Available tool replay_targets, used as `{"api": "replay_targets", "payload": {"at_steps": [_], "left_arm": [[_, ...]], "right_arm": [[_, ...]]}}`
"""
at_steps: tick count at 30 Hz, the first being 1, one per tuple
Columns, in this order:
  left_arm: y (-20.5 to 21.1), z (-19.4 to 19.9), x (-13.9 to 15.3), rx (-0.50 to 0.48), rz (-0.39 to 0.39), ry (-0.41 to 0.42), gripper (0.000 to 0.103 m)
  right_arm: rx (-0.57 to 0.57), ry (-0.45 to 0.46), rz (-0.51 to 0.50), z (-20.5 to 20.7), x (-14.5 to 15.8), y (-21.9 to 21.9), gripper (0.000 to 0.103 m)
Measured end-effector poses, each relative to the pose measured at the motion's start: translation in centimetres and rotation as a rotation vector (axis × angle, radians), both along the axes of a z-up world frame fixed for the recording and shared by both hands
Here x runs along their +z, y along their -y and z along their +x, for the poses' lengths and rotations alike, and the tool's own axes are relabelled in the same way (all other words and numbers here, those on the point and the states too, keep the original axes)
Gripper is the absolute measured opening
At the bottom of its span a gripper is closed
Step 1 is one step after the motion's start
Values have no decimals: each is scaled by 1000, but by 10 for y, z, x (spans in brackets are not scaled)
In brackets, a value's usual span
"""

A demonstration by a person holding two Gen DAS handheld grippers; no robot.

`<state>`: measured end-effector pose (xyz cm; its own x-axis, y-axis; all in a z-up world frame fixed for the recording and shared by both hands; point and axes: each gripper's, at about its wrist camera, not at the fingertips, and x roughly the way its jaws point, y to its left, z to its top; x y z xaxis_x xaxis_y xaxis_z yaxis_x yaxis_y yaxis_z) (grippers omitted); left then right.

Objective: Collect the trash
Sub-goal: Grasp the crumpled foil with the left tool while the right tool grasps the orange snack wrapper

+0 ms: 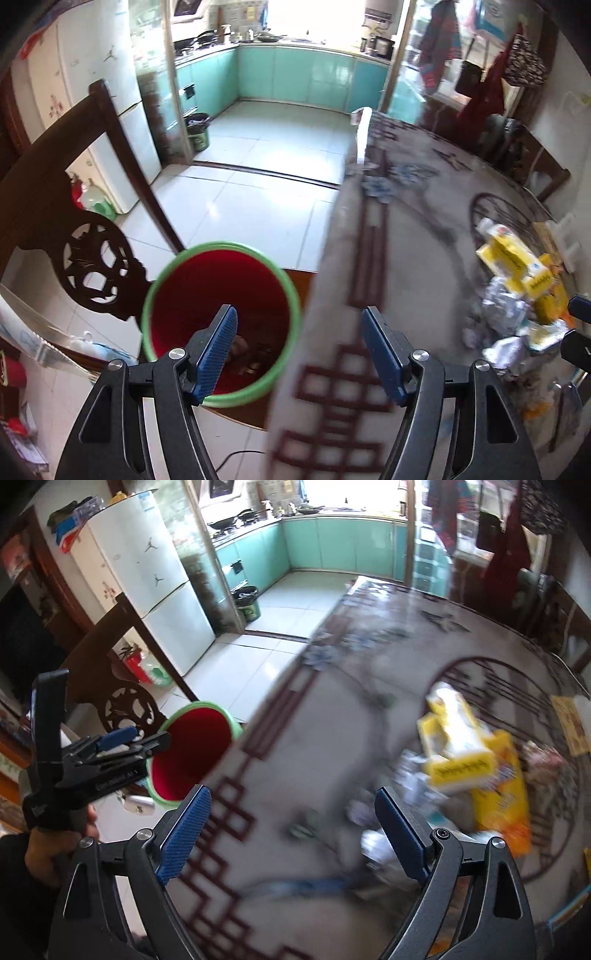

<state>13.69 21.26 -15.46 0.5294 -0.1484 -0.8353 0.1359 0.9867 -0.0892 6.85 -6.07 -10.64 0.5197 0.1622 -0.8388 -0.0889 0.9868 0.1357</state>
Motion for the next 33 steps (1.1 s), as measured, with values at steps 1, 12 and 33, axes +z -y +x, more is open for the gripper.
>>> {"api": "replay_targets", "payload": {"at_steps": [1,12,33], "left_arm": [[8,-5,2,-7,-6,1,69],[137,-65,1,-166,-37,-60,69],[256,-83,-46,-347,13,-200,69]], "right_arm": [[-7,-10,-6,-9,-1,16,91],[235,-291,-181,-81,-83,115,99],[137,-219,28,-97,-85,163,27]]}}
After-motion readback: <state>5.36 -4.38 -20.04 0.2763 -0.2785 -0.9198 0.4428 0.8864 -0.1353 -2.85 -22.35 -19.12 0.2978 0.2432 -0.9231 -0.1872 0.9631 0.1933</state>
